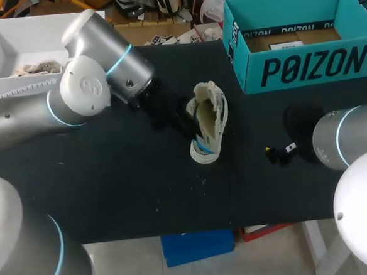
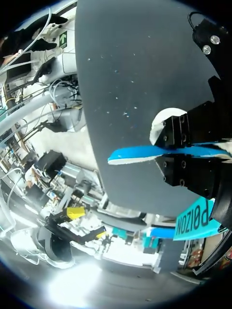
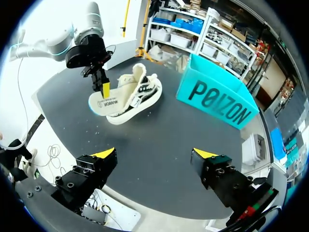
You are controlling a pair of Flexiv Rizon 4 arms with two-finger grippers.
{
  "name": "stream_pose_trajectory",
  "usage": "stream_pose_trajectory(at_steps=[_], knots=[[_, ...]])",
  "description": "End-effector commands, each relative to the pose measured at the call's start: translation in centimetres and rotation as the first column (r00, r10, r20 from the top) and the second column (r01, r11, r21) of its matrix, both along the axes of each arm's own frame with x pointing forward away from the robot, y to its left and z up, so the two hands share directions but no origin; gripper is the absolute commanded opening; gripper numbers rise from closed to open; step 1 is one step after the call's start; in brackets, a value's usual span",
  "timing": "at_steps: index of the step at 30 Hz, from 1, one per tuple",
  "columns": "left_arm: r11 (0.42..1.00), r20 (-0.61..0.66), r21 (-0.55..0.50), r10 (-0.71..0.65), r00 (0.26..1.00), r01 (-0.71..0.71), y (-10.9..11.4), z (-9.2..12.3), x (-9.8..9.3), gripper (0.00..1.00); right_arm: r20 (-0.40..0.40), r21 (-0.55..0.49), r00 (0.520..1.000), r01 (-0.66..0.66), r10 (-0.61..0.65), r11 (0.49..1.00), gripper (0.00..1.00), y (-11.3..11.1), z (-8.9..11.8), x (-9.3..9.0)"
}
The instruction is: Take the shoe out of the shoebox, open the shoe tongue, remove and reinsert the insole, then place the shoe into the shoebox
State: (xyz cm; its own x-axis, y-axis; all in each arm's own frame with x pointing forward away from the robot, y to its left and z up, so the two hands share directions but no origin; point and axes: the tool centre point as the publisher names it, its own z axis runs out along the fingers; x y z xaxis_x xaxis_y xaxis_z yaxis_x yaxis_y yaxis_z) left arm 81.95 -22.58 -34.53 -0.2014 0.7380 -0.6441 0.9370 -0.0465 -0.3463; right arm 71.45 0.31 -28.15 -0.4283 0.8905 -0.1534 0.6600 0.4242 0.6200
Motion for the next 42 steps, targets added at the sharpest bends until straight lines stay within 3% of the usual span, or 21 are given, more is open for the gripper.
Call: stream_pose_trajectory(at_steps=[1, 21, 22, 23, 24, 25, 26, 36, 38, 40, 42], knots=[[0.999, -0.007, -0.033, 0.005, 1.000, -0.005, 0.0, -0.9, 0.6, 0.00, 0.003, 0.000, 1.000, 0.002, -0.002, 1.000, 1.00, 0.1, -0.1, 0.0], [0.987, 0.030, -0.104, 0.125, 0.992, -0.122, 0.0, -2.5, 4.9, 0.00, 0.003, 0.000, 1.000, 0.002, -0.002, 1.000, 1.00, 0.1, -0.1, 0.0], [0.987, 0.028, -0.104, 0.129, 0.991, -0.125, 0.0, -2.6, 5.1, 0.20, 0.003, 0.000, 1.000, 0.002, -0.002, 1.000, 1.00, 0.1, -0.1, 0.0], [0.986, 0.027, -0.104, 0.130, 0.991, -0.127, 0.0, -2.6, 5.1, 0.58, 0.003, 0.000, 1.000, 0.002, -0.002, 1.000, 1.00, 0.1, -0.1, 0.0], [0.986, 0.025, -0.106, 0.129, 0.991, -0.125, -0.1, -2.6, 5.0, 0.85, 0.003, 0.000, 1.000, 0.002, -0.002, 1.000, 1.00, 0.1, -0.1, 0.0], [0.987, 0.023, -0.109, 0.124, 0.992, -0.121, -0.2, -2.4, 4.7, 0.98, 0.003, 0.000, 1.000, 0.002, -0.002, 1.000, 1.00, 0.1, -0.1, 0.0], [0.987, 0.020, -0.111, 0.115, 0.993, -0.112, -0.2, -2.2, 4.5, 1.00, 0.003, 0.000, 1.000, 0.002, -0.002, 1.000, 1.00, 0.1, -0.1, 0.0], [0.990, 0.008, -0.134, 0.050, 0.999, -0.048, 0.3, 0.3, 1.1, 0.97, 0.003, 0.000, 1.000, 0.002, -0.002, 1.000, 1.00, 0.1, -0.1, 0.0], [0.992, 0.011, -0.121, 0.037, 0.999, -0.035, 0.4, 0.5, 0.6, 0.78, 0.003, 0.000, 1.000, 0.002, -0.002, 1.000, 1.00, 0.1, -0.1, 0.0], [0.993, 0.007, -0.111, 0.030, 1.000, -0.029, 0.4, 0.4, 0.4, 0.48, 0.003, 0.000, 1.000, 0.002, -0.002, 1.000, 1.00, 0.1, -0.1, 0.0], [0.995, 0.001, -0.093, 0.024, 1.000, -0.024, 0.4, 0.1, 0.4, 0.31, 0.003, 0.000, 1.000, 0.002, -0.002, 1.000, 1.00, 0.1, -0.1, 0.0]])
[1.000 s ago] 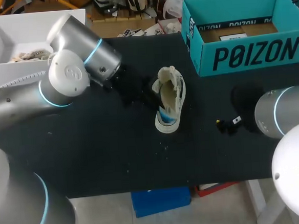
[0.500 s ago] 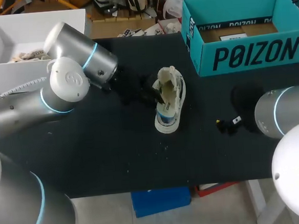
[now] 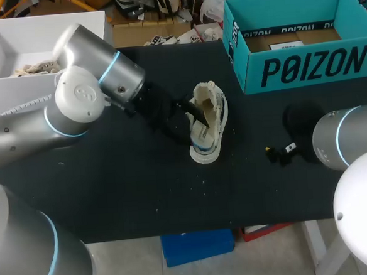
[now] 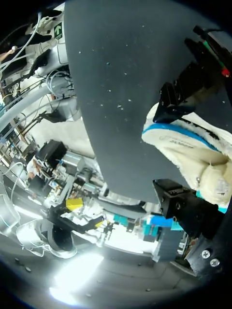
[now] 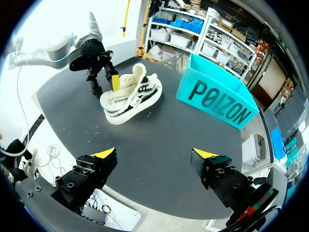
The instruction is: Take the shoe out of the shoebox, open the shoe tongue, remove and reinsert the insole, then place the shoe into the shoebox
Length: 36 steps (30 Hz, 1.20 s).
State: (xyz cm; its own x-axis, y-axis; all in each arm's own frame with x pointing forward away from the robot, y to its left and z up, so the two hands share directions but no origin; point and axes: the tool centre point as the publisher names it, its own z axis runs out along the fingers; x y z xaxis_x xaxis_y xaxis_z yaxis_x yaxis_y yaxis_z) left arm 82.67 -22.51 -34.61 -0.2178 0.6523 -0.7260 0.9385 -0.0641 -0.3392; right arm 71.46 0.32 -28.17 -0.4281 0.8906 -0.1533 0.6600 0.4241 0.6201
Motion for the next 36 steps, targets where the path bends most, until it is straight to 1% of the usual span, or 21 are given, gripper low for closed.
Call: stream_pose_trajectory(at_steps=[1, 2, 3, 9, 20, 30, 34, 36], knots=[[0.999, 0.003, 0.034, -0.001, 1.000, 0.001, 0.3, 0.0, -0.4, 0.21, 0.003, 0.000, 1.000, 0.002, -0.002, 1.000, 1.00, 0.1, -0.1, 0.0], [0.999, 0.001, 0.035, -0.003, 1.000, 0.003, 0.2, -0.1, -0.3, 0.09, 0.003, 0.000, 1.000, 0.002, -0.002, 1.000, 1.00, 0.1, -0.1, 0.0], [0.999, -0.004, 0.036, -0.007, 1.000, 0.007, 0.2, -0.2, -0.3, 0.00, 0.003, 0.000, 1.000, 0.002, -0.002, 1.000, 1.00, 0.1, -0.1, 0.0], [0.999, -0.011, 0.043, -0.021, 1.000, 0.021, -0.3, -0.6, -0.1, 0.00, 0.003, 0.000, 1.000, 0.002, -0.002, 1.000, 1.00, 0.1, -0.1, 0.0], [0.999, -0.017, 0.039, -0.002, 1.000, 0.002, -1.0, -1.3, 1.1, 0.00, 0.003, 0.000, 1.000, 0.002, -0.002, 1.000, 1.00, 0.1, -0.1, 0.0], [0.995, -0.007, 0.079, 0.062, 0.998, -0.061, -1.6, -2.2, 2.2, 0.00, 0.003, 0.000, 1.000, 0.002, -0.002, 1.000, 1.00, 0.1, -0.1, 0.0], [0.994, -0.014, 0.098, 0.051, 0.999, -0.049, -1.9, -2.4, 2.0, 0.00, 0.003, 0.000, 1.000, 0.002, -0.002, 1.000, 1.00, 0.1, -0.1, 0.0], [0.990, -0.020, 0.136, 0.048, 0.999, -0.045, -2.1, -2.9, 1.8, 0.00, 0.003, 0.000, 1.000, 0.002, -0.002, 1.000, 1.00, 0.1, -0.1, 0.0]])
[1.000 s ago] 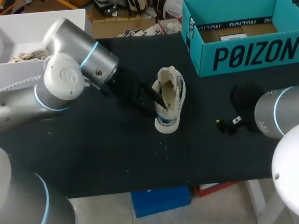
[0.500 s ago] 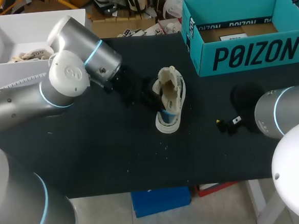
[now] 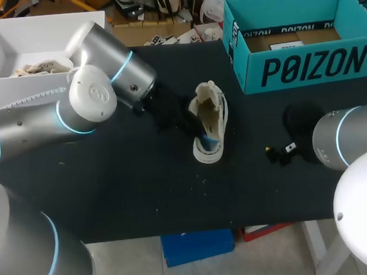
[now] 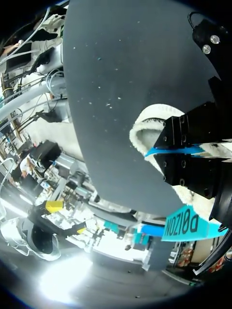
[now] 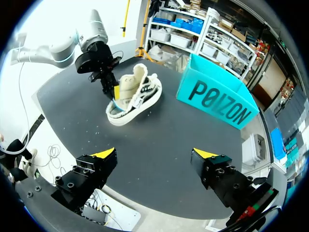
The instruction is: Take the shoe out of the shoebox, open the shoe tongue, remove and reinsert the insole, then place the shoe into the shoebox
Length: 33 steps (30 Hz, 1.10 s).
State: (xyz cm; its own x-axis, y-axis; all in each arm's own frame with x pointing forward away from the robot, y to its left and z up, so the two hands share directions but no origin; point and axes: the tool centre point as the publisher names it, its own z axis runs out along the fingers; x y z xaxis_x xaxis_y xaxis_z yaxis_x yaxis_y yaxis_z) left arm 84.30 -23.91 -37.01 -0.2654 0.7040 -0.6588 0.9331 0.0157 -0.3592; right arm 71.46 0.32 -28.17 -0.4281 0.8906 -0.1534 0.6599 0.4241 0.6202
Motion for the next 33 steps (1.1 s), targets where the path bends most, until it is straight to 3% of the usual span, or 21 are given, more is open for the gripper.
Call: stream_pose_trajectory(at_steps=[1, 7, 9, 11, 12, 13, 14, 16, 18, 24, 26, 28, 29, 33], knots=[[0.999, -0.010, 0.053, -0.004, 1.000, 0.004, -0.7, -0.7, 0.2, 0.00, 0.003, 0.000, 1.000, 0.002, -0.002, 1.000, 1.00, 0.1, -0.1, 0.0], [0.983, -0.055, 0.176, -0.032, 0.998, 0.041, -0.7, -2.0, -0.4, 0.03, 0.003, 0.000, 1.000, 0.002, -0.002, 1.000, 1.00, 0.1, -0.1, 0.0], [0.980, -0.052, 0.192, -0.042, 0.998, 0.051, -0.7, -2.0, -0.5, 0.33, 0.003, 0.000, 1.000, 0.002, -0.002, 1.000, 1.00, 0.1, -0.1, 0.0], [0.980, -0.062, 0.186, -0.055, 0.997, 0.066, -0.5, -1.6, -0.6, 0.42, 0.003, 0.000, 1.000, 0.002, -0.002, 1.000, 1.00, 0.1, -0.1, 0.0], [0.981, -0.060, 0.183, -0.056, 0.997, 0.066, -0.3, -1.1, -0.6, 0.60, 0.003, 0.000, 1.000, 0.002, -0.002, 1.000, 1.00, 0.1, -0.1, 0.0], [0.982, -0.057, 0.179, -0.058, 0.997, 0.067, -0.1, -0.7, -0.6, 0.88, 0.003, 0.000, 1.000, 0.002, -0.002, 1.000, 1.00, 0.1, -0.1, 0.0], [0.983, -0.059, 0.165, -0.065, 0.996, 0.074, 0.1, -0.2, -0.7, 0.96, 0.003, 0.000, 1.000, 0.002, -0.002, 1.000, 1.00, 0.1, -0.1, 0.0], [0.985, -0.056, 0.159, -0.065, 0.996, 0.073, 0.6, 0.7, -0.7, 0.89, 0.003, 0.000, 1.000, 0.002, -0.002, 1.000, 1.00, 0.1, -0.1, 0.0], [0.986, -0.041, 0.154, -0.056, 0.998, 0.062, 1.0, 1.9, -0.8, 0.47, 0.003, 0.000, 1.000, 0.002, -0.002, 1.000, 1.00, 0.1, -0.1, 0.0], [0.986, 0.009, 0.162, -0.037, 0.999, 0.035, 1.3, 3.2, -0.5, 0.35, 0.003, 0.000, 1.000, 0.002, -0.002, 1.000, 1.00, 0.1, -0.1, 0.0], [0.979, 0.041, 0.202, -0.022, 0.999, 0.013, 1.0, 2.8, -0.2, 0.24, 0.003, 0.000, 1.000, 0.002, -0.002, 1.000, 1.00, 0.1, -0.1, 0.0], [0.970, 0.069, 0.244, -0.017, 0.997, 0.000, 0.7, 2.2, 0.0, 0.05, 0.003, 0.000, 1.000, 0.002, -0.002, 1.000, 1.00, 0.1, -0.1, 0.0], [0.959, 0.095, 0.283, -0.018, 0.995, -0.010, 0.5, 1.9, 0.1, 0.00, 0.003, 0.000, 1.000, 0.002, -0.002, 1.000, 1.00, 0.1, -0.1, 0.0], [0.935, 0.124, 0.353, -0.019, 0.992, -0.026, 0.1, 0.7, 0.2, 0.00, 0.003, 0.000, 1.000, 0.002, -0.002, 1.000, 1.00, 0.1, -0.1, 0.0]])
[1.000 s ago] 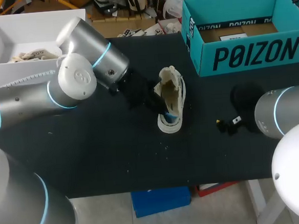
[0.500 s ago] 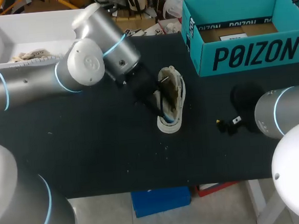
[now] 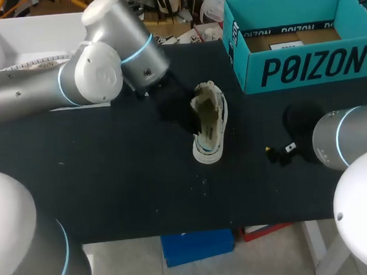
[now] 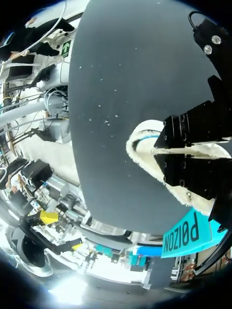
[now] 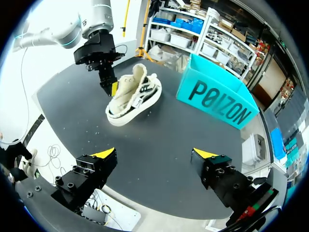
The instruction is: Take the shoe out of the shoebox, open the shoe tongue, remove and reinsert the insole, then place the shoe into the shoebox
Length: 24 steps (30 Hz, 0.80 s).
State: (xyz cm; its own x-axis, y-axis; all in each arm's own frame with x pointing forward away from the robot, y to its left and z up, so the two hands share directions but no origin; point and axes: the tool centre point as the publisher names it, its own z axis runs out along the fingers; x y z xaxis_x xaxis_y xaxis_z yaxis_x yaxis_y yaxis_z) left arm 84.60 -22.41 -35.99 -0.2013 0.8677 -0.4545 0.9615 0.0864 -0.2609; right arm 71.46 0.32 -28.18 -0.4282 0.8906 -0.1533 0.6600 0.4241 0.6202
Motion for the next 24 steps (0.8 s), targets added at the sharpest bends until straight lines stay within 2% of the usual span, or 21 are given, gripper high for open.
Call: stream_pose_trajectory(at_steps=[1, 12, 24], knots=[[0.995, 0.048, 0.095, 0.020, 0.999, -0.025, -1.4, -0.6, -0.1, 0.00, 0.003, 0.000, 1.000, 0.002, -0.002, 1.000, 1.00, 0.1, -0.1, 0.0], [0.974, 0.080, 0.217, 0.041, 0.996, -0.058, -1.0, -3.4, 0.8, 0.00, 0.003, 0.000, 1.000, 0.002, -0.002, 1.000, 1.00, 0.1, -0.1, 0.0], [0.962, 0.054, 0.272, 0.005, 0.999, -0.019, -2.0, -6.1, 1.2, 0.00, 0.003, 0.000, 1.000, 0.002, -0.002, 1.000, 1.00, 0.1, -0.1, 0.0]])
